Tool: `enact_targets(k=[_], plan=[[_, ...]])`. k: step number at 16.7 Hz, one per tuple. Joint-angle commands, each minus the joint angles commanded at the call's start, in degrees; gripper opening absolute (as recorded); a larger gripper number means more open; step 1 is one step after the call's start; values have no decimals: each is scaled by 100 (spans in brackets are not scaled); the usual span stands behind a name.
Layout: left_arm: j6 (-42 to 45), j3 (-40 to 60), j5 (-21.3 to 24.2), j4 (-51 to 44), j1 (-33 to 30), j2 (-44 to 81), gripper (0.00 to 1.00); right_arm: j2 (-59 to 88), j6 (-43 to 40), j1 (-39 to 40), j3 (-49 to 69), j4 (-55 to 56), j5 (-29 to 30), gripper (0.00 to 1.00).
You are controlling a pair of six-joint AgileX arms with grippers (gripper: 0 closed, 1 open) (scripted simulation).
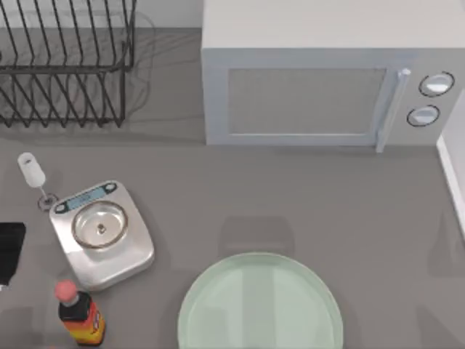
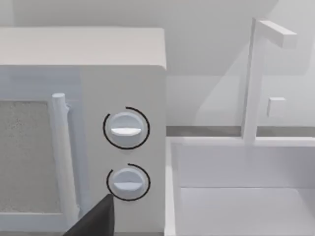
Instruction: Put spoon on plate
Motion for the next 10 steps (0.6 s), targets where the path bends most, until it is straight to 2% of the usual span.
enact_targets(k=[10], plan=[[45, -1293, -2, 2509, 39, 1195, 100, 0, 0, 0, 0, 0, 0, 100]])
